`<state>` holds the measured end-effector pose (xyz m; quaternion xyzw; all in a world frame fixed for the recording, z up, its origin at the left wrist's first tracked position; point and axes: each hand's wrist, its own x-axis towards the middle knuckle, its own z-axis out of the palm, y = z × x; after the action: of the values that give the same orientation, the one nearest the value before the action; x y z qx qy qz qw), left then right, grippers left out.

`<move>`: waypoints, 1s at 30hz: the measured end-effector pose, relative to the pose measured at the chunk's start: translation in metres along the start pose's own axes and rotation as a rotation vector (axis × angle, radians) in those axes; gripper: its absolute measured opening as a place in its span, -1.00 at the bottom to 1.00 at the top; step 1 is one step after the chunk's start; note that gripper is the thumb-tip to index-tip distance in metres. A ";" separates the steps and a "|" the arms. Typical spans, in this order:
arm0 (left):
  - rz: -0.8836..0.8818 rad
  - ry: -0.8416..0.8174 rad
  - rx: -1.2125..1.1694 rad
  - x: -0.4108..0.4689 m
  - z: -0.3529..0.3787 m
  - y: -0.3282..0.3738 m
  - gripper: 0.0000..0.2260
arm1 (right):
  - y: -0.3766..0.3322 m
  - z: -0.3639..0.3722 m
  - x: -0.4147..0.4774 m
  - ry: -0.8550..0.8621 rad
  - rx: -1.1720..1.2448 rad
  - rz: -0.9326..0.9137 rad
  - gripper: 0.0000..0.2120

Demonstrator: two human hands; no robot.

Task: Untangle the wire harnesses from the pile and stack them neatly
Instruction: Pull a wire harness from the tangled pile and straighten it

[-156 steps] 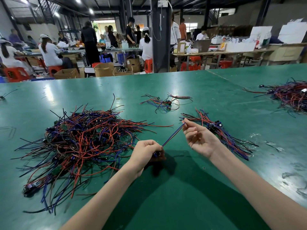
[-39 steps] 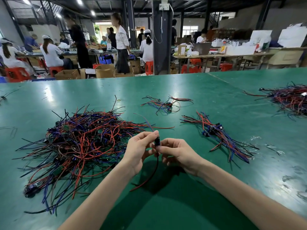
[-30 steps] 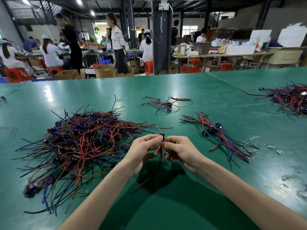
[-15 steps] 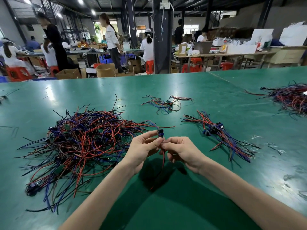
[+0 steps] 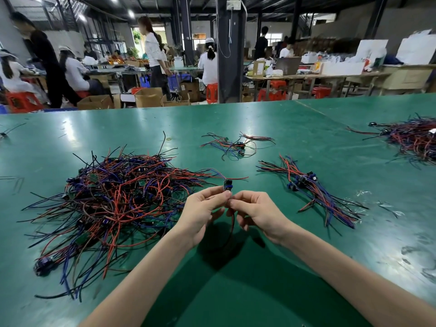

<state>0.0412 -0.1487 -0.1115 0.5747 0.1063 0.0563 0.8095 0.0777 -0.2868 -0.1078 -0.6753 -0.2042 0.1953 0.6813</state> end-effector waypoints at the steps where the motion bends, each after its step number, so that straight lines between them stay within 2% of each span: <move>1: -0.027 -0.004 0.018 0.001 -0.001 0.000 -0.95 | 0.000 0.000 0.000 0.002 -0.008 -0.019 -0.85; 7: -0.084 -0.012 -0.009 0.003 -0.004 -0.001 -0.95 | 0.001 0.000 0.000 0.001 -0.038 -0.043 -0.85; 13: -0.027 0.003 -0.138 0.001 0.000 -0.003 -0.89 | 0.001 0.002 0.001 -0.021 0.159 0.093 -0.85; 16: 0.024 0.071 -0.181 0.000 0.003 -0.004 -0.87 | 0.001 0.004 0.001 -0.047 0.246 0.135 -0.87; 19: 0.102 0.171 -0.162 0.000 0.004 -0.006 -0.95 | 0.001 0.007 0.001 -0.060 0.274 0.162 -0.86; 25: 0.257 0.152 0.036 -0.002 0.004 -0.006 -0.96 | 0.001 0.004 0.003 -0.013 0.186 0.194 -0.85; 30: 0.295 0.195 -0.090 0.006 -0.009 0.014 -0.95 | 0.005 0.005 0.005 -0.017 0.069 0.199 -0.91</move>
<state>0.0453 -0.1340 -0.1018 0.5392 0.0960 0.2345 0.8032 0.0792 -0.2803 -0.1124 -0.6668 -0.1348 0.2746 0.6795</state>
